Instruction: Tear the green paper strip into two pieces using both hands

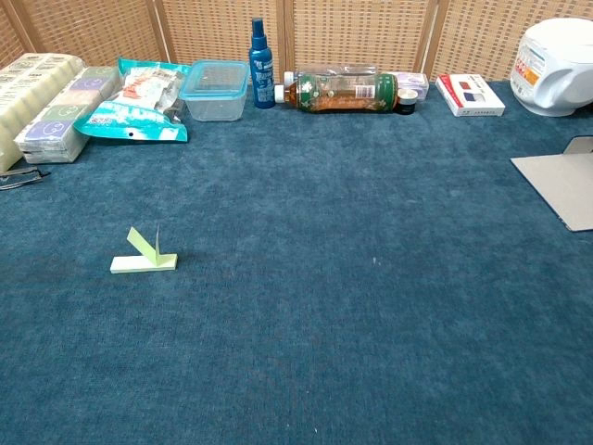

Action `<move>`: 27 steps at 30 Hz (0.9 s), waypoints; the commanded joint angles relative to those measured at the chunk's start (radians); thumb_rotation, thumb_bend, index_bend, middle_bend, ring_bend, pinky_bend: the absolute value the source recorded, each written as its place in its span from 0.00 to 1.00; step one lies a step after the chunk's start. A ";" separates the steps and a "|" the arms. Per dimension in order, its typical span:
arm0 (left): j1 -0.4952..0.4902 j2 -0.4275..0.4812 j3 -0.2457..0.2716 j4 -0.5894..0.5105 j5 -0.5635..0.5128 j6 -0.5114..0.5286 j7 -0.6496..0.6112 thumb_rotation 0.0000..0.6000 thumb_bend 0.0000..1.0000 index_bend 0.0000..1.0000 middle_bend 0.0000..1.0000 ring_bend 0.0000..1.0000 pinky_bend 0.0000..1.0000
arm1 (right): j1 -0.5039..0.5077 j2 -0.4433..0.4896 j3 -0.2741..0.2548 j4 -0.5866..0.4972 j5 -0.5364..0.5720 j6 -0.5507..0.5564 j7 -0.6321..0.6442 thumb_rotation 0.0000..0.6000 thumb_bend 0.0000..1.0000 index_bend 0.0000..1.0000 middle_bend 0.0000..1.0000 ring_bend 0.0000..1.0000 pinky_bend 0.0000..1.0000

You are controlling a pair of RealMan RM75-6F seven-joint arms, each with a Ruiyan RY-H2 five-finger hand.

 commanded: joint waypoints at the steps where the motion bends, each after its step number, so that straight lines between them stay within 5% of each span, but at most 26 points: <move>1: 0.000 0.001 0.000 -0.002 -0.002 -0.002 0.002 1.00 0.29 0.24 0.34 0.37 0.43 | 0.001 0.001 0.000 0.002 0.002 -0.003 0.001 1.00 0.47 0.22 0.24 0.16 0.33; 27: -0.085 0.036 -0.037 -0.021 0.022 -0.068 -0.003 1.00 0.29 0.24 0.34 0.37 0.43 | 0.009 -0.007 0.005 0.002 0.017 -0.019 -0.003 1.00 0.47 0.22 0.24 0.16 0.33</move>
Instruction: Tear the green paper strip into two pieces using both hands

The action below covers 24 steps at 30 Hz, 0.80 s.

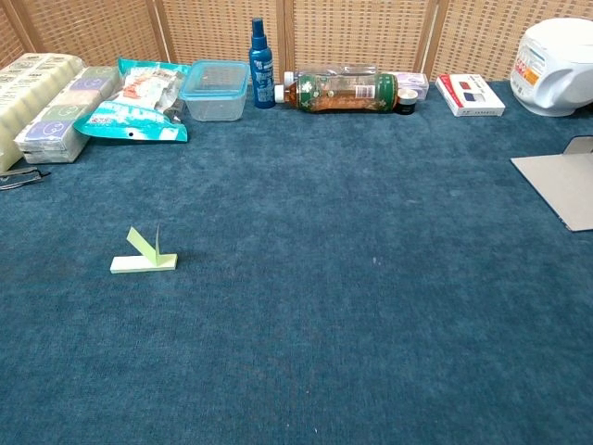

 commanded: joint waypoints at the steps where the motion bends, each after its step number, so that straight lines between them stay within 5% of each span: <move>1: -0.024 0.004 -0.007 -0.008 0.010 -0.023 0.004 1.00 0.29 0.24 0.34 0.37 0.43 | 0.002 -0.004 0.000 0.001 0.007 -0.007 -0.003 1.00 0.47 0.22 0.24 0.16 0.33; 8: -0.079 0.013 -0.018 -0.029 0.026 -0.076 0.022 1.00 0.29 0.24 0.34 0.40 0.44 | 0.003 -0.009 0.001 0.006 0.016 -0.011 -0.001 1.00 0.47 0.22 0.24 0.15 0.33; 13: -0.132 0.005 -0.038 -0.037 0.039 -0.117 0.067 1.00 0.29 0.24 0.39 0.50 0.53 | 0.000 -0.007 -0.001 0.006 0.018 -0.010 0.003 1.00 0.47 0.22 0.24 0.15 0.33; 18: -0.185 -0.004 -0.050 -0.050 0.047 -0.169 0.109 1.00 0.29 0.25 0.75 0.84 0.76 | -0.006 -0.003 -0.003 0.006 0.020 -0.005 0.010 1.00 0.47 0.21 0.24 0.15 0.33; 24: -0.235 -0.021 -0.059 -0.069 0.026 -0.233 0.182 1.00 0.28 0.26 0.94 1.00 0.95 | -0.009 -0.001 -0.005 0.011 0.026 -0.007 0.018 1.00 0.47 0.21 0.24 0.16 0.33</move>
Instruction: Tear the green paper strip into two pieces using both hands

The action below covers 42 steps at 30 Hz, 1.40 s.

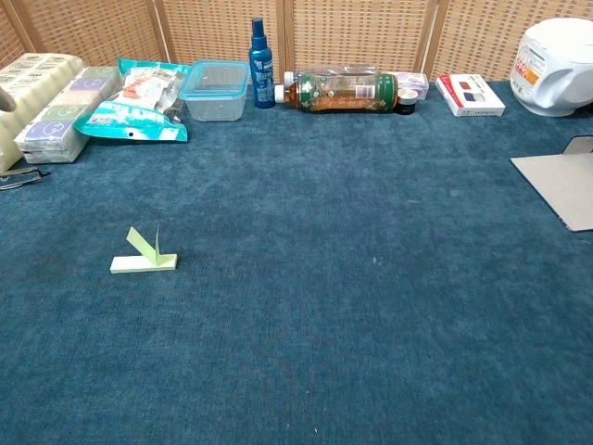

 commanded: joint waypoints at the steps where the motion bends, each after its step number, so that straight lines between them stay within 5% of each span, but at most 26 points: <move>1: -0.023 -0.016 -0.008 -0.014 -0.024 -0.030 0.050 1.00 0.28 0.26 0.95 1.00 0.95 | 0.000 0.000 0.000 0.001 0.001 -0.001 0.002 1.00 0.47 0.21 0.24 0.16 0.33; 26: -0.071 -0.148 0.010 -0.037 -0.216 -0.145 0.233 1.00 0.35 0.33 1.00 1.00 1.00 | 0.005 -0.007 -0.002 -0.007 0.010 -0.013 -0.020 1.00 0.47 0.21 0.24 0.17 0.34; 36: -0.086 -0.179 0.013 -0.028 -0.243 -0.155 0.277 1.00 0.19 0.33 1.00 1.00 1.00 | 0.003 -0.004 -0.001 -0.010 0.012 -0.012 -0.021 1.00 0.48 0.21 0.24 0.18 0.34; 42: -0.092 -0.201 0.011 -0.034 -0.275 -0.148 0.343 1.00 0.18 0.34 1.00 1.00 1.00 | 0.001 -0.005 -0.002 -0.004 0.015 -0.012 -0.014 1.00 0.47 0.21 0.24 0.18 0.34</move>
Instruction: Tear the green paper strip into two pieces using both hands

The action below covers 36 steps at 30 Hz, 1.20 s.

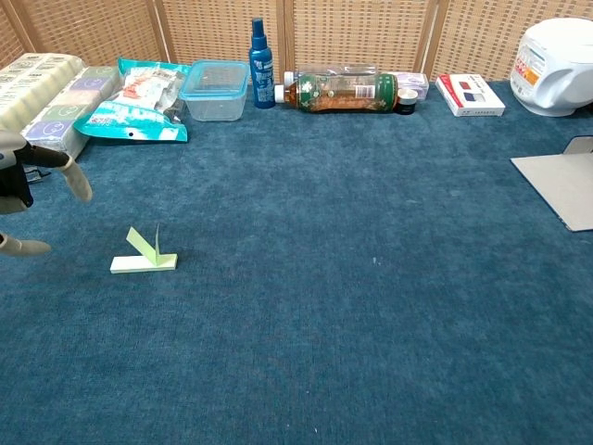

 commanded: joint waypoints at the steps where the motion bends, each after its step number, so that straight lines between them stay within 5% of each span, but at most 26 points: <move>1: -0.002 -0.019 -0.002 -0.008 -0.029 0.006 0.042 1.00 0.19 0.34 1.00 1.00 1.00 | -0.001 0.000 0.000 0.002 0.001 0.000 0.004 1.00 0.47 0.21 0.24 0.18 0.34; 9: -0.010 -0.042 -0.006 -0.015 -0.076 0.002 0.079 1.00 0.26 0.36 1.00 1.00 1.00 | -0.005 0.000 -0.003 0.011 -0.001 0.001 0.016 1.00 0.47 0.20 0.24 0.18 0.34; 36: -0.088 -0.178 -0.024 0.040 -0.229 -0.055 0.183 1.00 0.26 0.40 1.00 1.00 1.00 | -0.020 -0.002 -0.010 0.030 0.001 0.006 0.041 1.00 0.47 0.20 0.24 0.18 0.34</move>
